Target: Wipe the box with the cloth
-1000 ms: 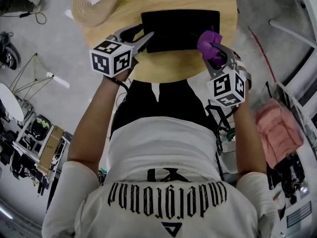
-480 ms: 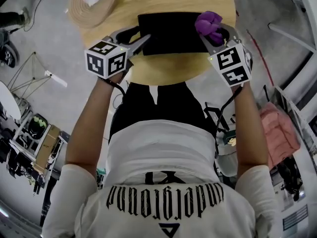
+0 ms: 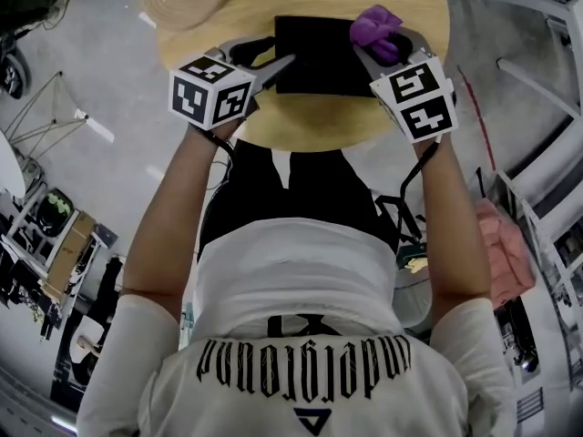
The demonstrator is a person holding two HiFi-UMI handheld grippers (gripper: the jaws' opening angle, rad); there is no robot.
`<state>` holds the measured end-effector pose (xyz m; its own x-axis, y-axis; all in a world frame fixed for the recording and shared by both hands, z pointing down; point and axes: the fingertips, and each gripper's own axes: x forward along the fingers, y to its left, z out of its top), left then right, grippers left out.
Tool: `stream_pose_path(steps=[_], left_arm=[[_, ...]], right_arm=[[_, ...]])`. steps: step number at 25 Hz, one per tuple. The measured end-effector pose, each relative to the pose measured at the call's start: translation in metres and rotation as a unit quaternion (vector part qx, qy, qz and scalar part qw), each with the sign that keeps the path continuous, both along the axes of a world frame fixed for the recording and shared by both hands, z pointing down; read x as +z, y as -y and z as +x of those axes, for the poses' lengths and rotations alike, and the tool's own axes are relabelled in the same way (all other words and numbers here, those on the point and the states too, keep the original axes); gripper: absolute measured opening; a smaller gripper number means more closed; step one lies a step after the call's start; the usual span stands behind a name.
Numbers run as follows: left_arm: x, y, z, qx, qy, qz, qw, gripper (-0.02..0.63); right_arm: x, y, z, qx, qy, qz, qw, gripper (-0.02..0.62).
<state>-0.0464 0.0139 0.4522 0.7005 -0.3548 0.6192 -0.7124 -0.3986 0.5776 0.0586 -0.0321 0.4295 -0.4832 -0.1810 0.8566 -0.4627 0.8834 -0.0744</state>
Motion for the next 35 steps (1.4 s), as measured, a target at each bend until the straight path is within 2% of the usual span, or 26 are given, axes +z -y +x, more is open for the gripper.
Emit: stream_pose_path(steps=[9, 13, 18, 28, 31, 35], left_arm=[[-0.001, 0.001, 0.002, 0.006, 0.002, 0.001, 1.0, 0.206], [-0.004, 0.0, 0.0, 0.006, 0.001, 0.005, 1.0, 0.207], [0.0, 0.001, -0.001, -0.009, -0.001, 0.005, 0.9999, 0.206], [-0.002, 0.002, 0.0, -0.002, 0.007, 0.006, 1.0, 0.206], [-0.003, 0.002, 0.0, 0.001, 0.008, 0.003, 1.0, 0.206], [-0.004, 0.002, 0.0, 0.005, 0.008, -0.001, 1.0, 0.207]], right_arm=[[-0.004, -0.027, -0.109, -0.086, 0.042, -0.015, 0.995, 0.163], [-0.009, -0.031, -0.123, -0.101, 0.054, -0.026, 0.993, 0.163], [-0.001, -0.026, -0.087, -0.084, 0.045, -0.036, 0.995, 0.161], [0.0, -0.016, 0.059, 0.031, -0.018, -0.028, 0.999, 0.16], [-0.001, -0.018, 0.067, 0.039, -0.03, -0.024, 0.999, 0.16], [-0.001, -0.01, 0.046, 0.042, -0.017, -0.026, 0.999, 0.161]])
